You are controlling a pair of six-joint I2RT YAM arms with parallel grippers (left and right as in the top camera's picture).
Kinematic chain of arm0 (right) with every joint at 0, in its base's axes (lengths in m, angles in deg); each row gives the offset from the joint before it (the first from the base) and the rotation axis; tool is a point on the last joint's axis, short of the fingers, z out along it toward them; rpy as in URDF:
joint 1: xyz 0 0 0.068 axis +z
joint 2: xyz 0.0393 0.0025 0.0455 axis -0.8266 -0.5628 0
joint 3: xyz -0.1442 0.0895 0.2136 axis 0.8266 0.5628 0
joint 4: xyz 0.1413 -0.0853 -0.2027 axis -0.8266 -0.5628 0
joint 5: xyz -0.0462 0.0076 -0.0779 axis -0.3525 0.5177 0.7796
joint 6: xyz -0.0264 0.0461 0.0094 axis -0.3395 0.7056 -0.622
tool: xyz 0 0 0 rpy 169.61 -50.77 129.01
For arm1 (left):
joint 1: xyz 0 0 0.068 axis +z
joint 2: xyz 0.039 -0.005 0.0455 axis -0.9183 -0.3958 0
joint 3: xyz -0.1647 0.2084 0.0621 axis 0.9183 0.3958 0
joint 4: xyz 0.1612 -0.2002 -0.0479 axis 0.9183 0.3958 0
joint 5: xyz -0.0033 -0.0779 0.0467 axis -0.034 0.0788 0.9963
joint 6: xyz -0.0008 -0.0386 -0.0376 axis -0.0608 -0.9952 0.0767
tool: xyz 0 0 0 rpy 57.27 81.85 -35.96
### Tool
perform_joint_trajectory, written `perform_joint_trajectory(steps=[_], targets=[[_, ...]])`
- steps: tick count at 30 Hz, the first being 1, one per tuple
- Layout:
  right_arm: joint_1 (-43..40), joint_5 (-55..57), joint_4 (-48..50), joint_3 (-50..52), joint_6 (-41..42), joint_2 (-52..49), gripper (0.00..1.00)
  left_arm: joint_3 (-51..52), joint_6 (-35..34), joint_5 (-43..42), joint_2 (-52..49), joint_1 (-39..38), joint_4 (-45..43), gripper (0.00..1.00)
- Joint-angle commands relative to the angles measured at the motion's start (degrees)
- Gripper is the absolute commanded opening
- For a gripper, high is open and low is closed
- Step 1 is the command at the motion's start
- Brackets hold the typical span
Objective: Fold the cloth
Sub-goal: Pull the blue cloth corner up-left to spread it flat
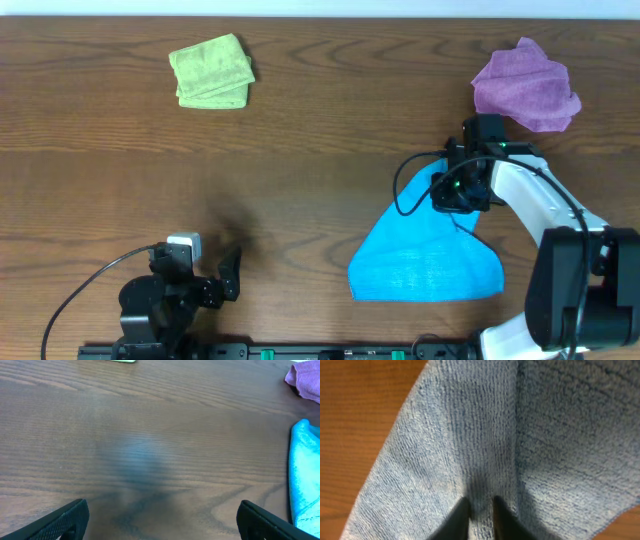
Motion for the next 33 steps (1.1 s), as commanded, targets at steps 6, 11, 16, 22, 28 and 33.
perform_joint_trajectory(steps=[6,11,16,22,28,33], targets=[[0.2,-8.0,1.3,-0.3,-1.8,0.0,0.01,0.3,-0.6,-0.2,0.4,-0.1,-0.1,0.95],[3.8,-14.9,5.8,-0.8,-1.5,1.1,0.01,0.3,-0.6,-0.2,0.4,-0.1,-0.1,0.95],[9.1,-15.8,10.9,-0.8,2.4,1.1,0.01,0.3,-0.6,-0.2,0.4,-0.1,-0.1,0.95],[15.3,-15.6,21.2,-0.8,9.0,1.0,0.01,0.3,-0.6,-0.2,0.4,-0.1,-0.1,0.95],[19.6,-12.9,32.9,-0.8,15.2,-1.1,0.01,0.3,-0.6,-0.2,0.4,-0.1,-0.1,0.96],[21.5,-12.9,44.3,-0.9,21.4,-7.1,0.01,0.3,-0.6,-0.2,0.4,-0.1,-0.1,0.95]])
